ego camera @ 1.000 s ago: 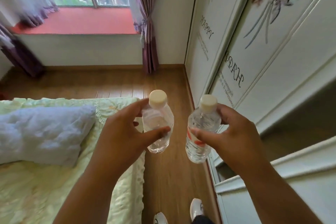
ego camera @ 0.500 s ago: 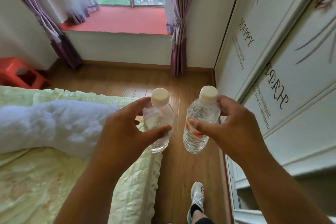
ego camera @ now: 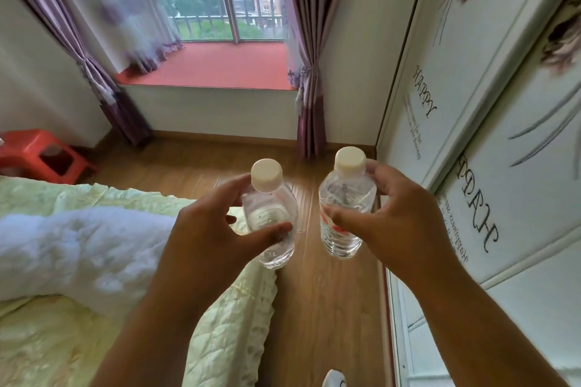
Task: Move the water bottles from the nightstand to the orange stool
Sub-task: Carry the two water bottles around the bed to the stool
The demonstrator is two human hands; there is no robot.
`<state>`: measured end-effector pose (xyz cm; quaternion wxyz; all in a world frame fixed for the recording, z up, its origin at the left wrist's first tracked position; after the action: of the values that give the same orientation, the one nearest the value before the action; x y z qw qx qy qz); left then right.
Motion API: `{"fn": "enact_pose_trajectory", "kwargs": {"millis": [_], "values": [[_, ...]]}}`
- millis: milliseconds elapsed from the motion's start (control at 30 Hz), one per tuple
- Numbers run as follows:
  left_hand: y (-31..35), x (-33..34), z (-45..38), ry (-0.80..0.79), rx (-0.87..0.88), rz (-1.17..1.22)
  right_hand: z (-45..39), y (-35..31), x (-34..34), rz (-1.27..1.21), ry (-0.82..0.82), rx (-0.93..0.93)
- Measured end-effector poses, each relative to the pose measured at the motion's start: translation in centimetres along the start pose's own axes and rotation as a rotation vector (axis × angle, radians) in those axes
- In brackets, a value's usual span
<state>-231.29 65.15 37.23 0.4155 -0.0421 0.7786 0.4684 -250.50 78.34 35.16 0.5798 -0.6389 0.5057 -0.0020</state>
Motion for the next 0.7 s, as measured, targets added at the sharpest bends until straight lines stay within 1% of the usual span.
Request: {"fn": "enact_pose_trajectory", "kwargs": {"millis": [233,367,533,700], "values": [[2.2,4.0,-3.3,-0.056,0.022,0.013,-2.3,3.3,-2.8,0.017,-0.002,0.01],[3.5,6.2,-6.5,-0.07,0.054,0.026,-3.8,5.4,-4.0,0.032,0.021,0.033],[3.8,9.4,-10.4,-0.132,0.088,0.036,-5.8,8.0,-4.9,0.092,0.036,0.071],[3.9,11.7,-15.5,-0.162,0.14,0.049,-9.3,10.3,-5.0,0.154,0.062,0.115]]}}
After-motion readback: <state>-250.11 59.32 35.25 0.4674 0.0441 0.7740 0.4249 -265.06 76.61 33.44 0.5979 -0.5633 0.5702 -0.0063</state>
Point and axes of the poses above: each hand's wrist, its own z-axis away from the middle knuckle, its own x-axis out of the palm, y = z × x, the point moved 9 cm from there along -z, towards the middle knuckle, and after that the axes turned 7 degrees about -x, right-handed, at the moved point
